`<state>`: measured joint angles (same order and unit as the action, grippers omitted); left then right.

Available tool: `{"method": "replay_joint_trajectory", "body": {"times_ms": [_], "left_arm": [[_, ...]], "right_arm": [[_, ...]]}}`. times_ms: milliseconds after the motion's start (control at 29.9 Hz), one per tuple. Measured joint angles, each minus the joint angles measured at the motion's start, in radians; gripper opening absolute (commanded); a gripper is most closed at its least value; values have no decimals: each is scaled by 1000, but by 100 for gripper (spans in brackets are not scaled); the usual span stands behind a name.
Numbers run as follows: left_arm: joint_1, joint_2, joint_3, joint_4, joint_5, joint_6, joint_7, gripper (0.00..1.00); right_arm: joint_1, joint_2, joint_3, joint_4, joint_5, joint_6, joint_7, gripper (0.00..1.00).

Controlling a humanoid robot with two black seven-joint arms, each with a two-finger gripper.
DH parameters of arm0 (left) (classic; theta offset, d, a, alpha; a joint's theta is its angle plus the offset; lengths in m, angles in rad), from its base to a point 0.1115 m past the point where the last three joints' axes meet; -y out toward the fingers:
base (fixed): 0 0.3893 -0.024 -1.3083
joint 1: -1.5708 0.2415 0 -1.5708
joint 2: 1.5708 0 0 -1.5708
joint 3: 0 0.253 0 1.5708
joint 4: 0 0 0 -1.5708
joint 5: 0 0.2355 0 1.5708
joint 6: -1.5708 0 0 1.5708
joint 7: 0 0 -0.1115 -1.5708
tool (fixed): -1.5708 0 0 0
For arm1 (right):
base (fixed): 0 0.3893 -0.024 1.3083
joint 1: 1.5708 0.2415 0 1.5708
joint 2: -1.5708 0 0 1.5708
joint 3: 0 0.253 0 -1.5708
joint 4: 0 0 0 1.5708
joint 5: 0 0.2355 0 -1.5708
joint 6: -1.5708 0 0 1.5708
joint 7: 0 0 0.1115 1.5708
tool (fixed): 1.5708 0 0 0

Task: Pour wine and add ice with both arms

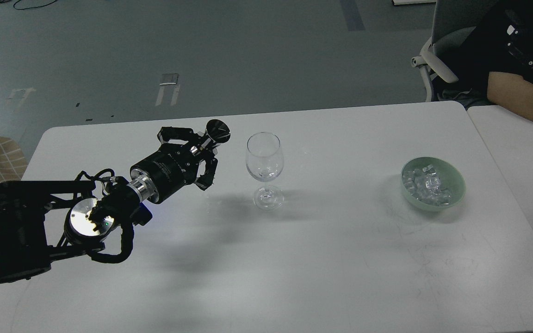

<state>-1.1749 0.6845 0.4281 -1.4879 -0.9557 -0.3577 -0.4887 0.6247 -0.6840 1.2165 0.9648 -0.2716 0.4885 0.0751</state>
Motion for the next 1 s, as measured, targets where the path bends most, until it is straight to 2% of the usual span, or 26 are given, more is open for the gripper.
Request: {"method": "replay_joint_trajectory", "body": {"times_ms": [602, 1003], "left_arm": [[-82, -12, 8, 6, 0, 85, 0, 16], [-110, -48, 14, 15, 0, 112, 0, 16]], "right_arm": [[0, 0, 0, 0, 0, 0, 0, 100], [0, 1, 0, 0, 0, 0, 0, 100]]}}
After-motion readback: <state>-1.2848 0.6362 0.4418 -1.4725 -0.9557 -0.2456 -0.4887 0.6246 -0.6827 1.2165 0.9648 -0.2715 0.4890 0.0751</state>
